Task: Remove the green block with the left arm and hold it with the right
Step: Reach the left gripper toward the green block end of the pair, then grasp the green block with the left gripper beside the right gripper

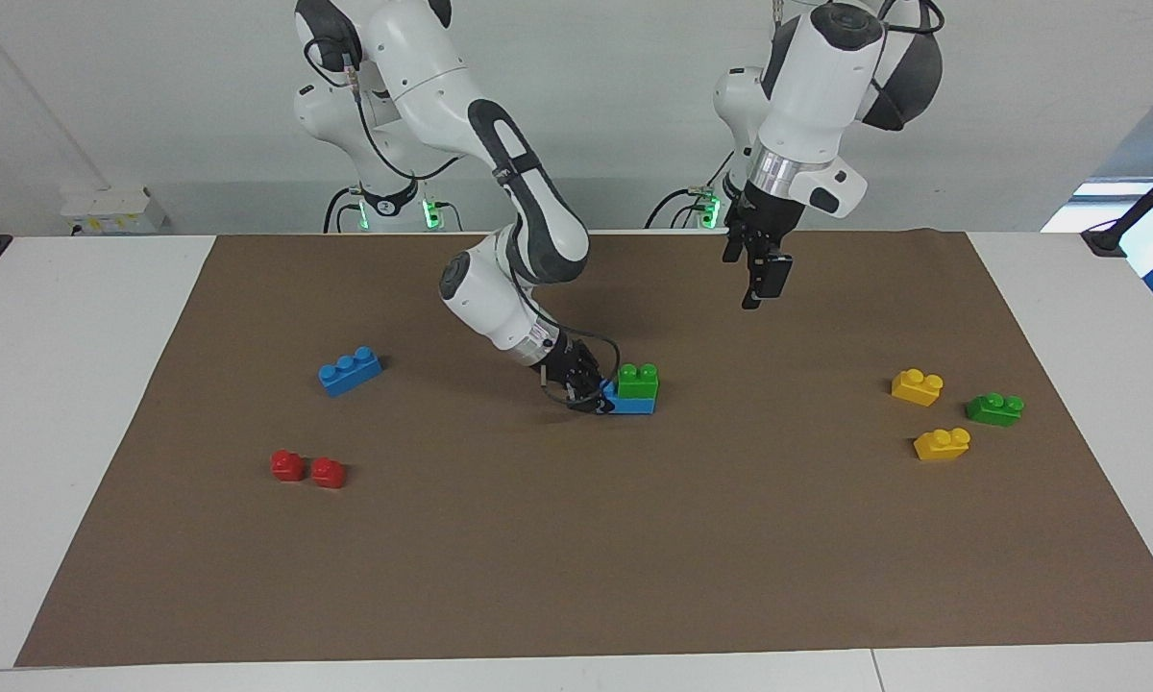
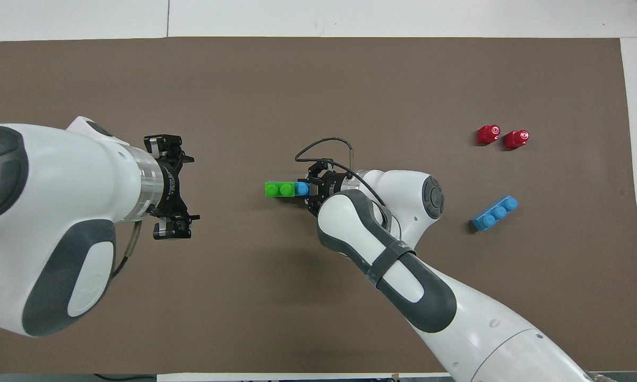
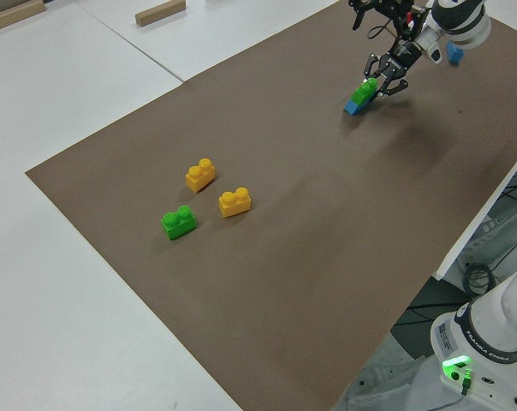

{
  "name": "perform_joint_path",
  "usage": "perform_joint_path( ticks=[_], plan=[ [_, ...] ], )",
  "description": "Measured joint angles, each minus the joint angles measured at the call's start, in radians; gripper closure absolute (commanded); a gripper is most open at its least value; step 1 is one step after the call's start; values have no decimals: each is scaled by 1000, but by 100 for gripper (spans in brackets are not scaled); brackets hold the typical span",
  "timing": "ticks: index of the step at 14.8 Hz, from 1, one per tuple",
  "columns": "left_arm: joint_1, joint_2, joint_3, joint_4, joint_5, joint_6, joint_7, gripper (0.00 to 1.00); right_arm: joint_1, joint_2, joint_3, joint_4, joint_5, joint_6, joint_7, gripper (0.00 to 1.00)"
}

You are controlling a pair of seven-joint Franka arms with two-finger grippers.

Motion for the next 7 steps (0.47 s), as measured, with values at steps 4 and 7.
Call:
perform_joint_path(
  ticks=[4, 7],
  plan=[
    [-56, 12, -2, -89, 0, 134, -43, 0, 0, 0, 0, -1, 8, 4, -20, 100],
    [-81, 34, -3, -140, 0, 239, -47, 0, 0, 0, 0, -2, 14, 4, -21, 100]
  ],
)
